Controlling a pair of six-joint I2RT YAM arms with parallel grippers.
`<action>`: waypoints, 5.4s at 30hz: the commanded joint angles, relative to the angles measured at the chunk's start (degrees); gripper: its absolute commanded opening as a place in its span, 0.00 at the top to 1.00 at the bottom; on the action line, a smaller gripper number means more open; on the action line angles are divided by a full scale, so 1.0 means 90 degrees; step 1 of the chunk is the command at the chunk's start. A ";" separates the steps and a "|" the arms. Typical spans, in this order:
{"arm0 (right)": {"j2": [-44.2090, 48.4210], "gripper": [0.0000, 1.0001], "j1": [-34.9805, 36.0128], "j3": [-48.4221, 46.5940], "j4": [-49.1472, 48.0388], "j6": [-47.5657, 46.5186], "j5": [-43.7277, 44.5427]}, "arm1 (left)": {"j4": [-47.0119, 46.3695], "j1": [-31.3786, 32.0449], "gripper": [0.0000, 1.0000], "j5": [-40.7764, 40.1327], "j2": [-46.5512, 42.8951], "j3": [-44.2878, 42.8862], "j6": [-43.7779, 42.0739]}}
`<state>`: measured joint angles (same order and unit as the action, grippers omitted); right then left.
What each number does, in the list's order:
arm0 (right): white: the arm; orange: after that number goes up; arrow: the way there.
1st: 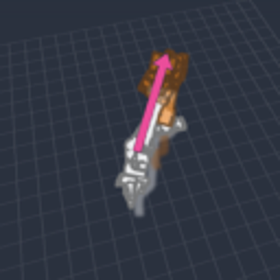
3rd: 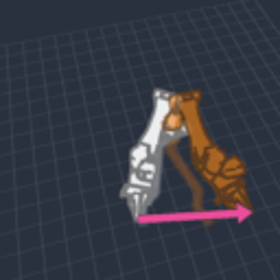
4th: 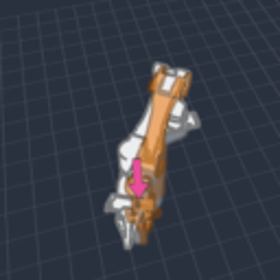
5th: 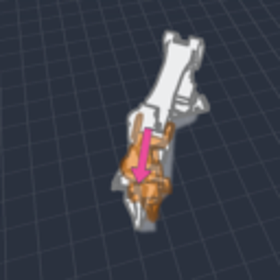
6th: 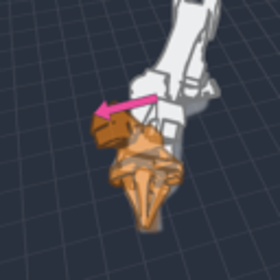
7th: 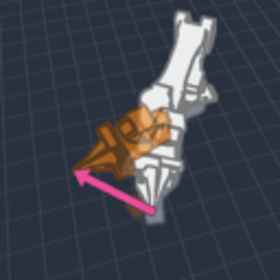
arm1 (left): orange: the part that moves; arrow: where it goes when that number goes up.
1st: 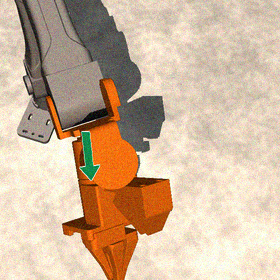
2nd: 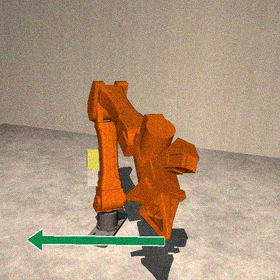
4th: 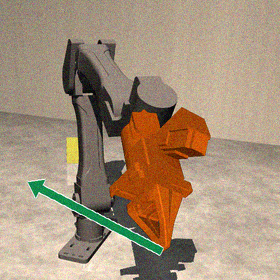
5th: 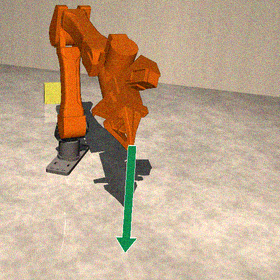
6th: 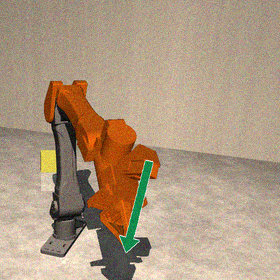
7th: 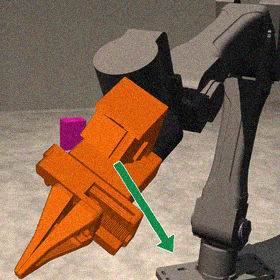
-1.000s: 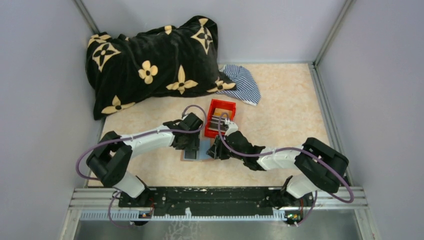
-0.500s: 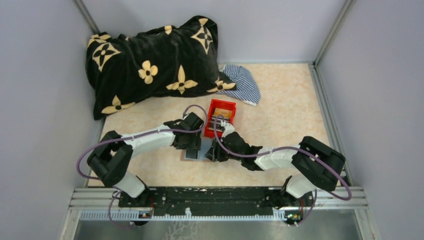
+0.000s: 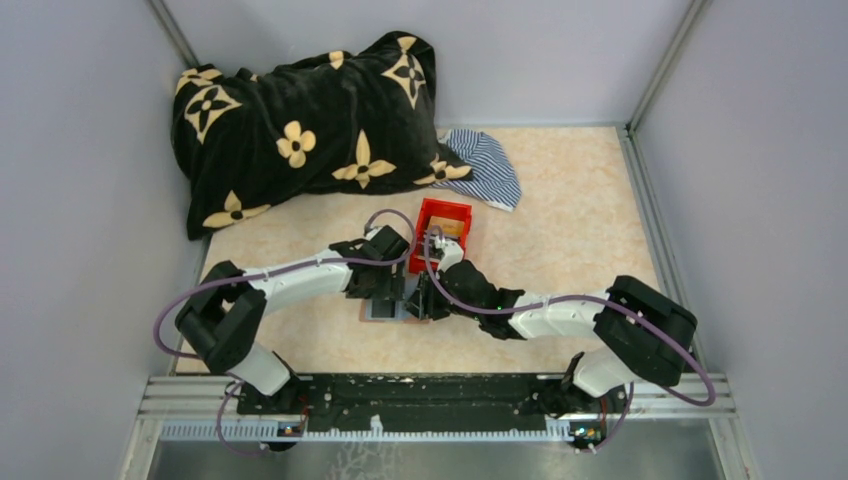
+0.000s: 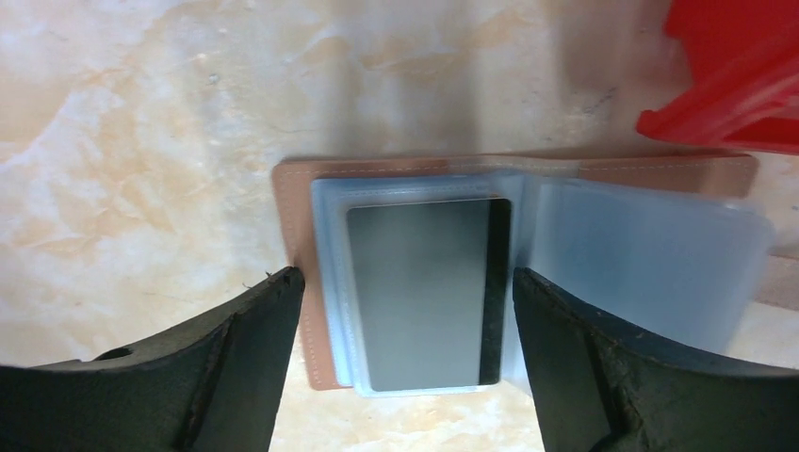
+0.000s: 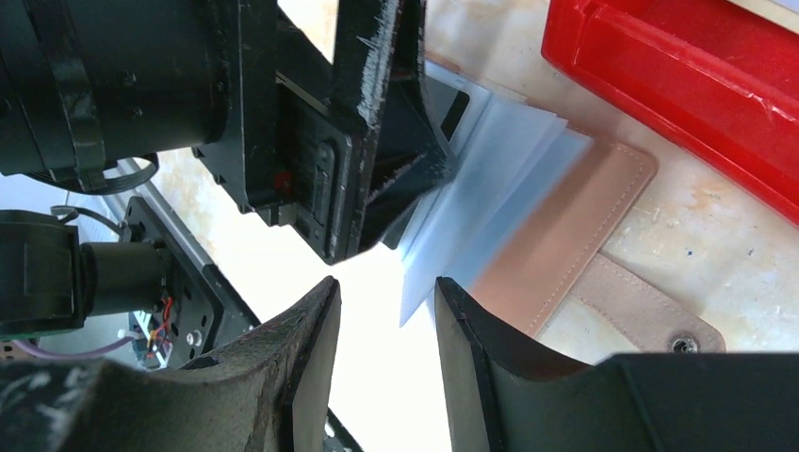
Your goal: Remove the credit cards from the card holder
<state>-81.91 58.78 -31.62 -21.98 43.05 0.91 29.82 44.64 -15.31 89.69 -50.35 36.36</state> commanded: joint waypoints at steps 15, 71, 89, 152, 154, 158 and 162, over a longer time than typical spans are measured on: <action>0.0345 0.57 0.0041 0.0049 -0.0206 -0.0067 0.0134 | 0.1086 0.0496 0.14 -0.0641 0.0346 -0.1005 0.0247; -0.1360 0.58 0.0256 -0.0617 -0.1486 0.0201 -0.1669 | 0.0211 0.0569 0.49 0.0114 0.0923 -0.0419 0.0172; -0.1783 0.65 0.0260 -0.0474 -0.1474 0.0356 -0.2106 | -0.0242 0.0561 0.49 0.0791 0.1064 -0.0616 -0.0040; 0.0134 0.79 -0.0104 0.2152 -0.2971 0.1061 0.1618 | -0.0837 0.0468 0.49 0.1891 0.1646 -0.1103 0.0093; 0.0061 0.79 -0.0137 0.2223 -0.3076 0.1103 0.1611 | -0.0833 0.0469 0.49 0.1889 0.1629 -0.1105 0.0085; -0.0215 0.79 -0.0184 0.2196 -0.3314 0.1132 0.1480 | -0.0833 0.0466 0.49 0.1887 0.1616 -0.1095 0.0072; -0.0489 0.80 -0.0185 0.2051 -0.3459 0.1107 0.1330 | -0.0850 0.0469 0.49 0.1896 0.1607 -0.1067 0.0090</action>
<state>-84.20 57.56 -11.68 -49.63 53.08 13.45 24.56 48.38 -1.98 100.40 -61.91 36.12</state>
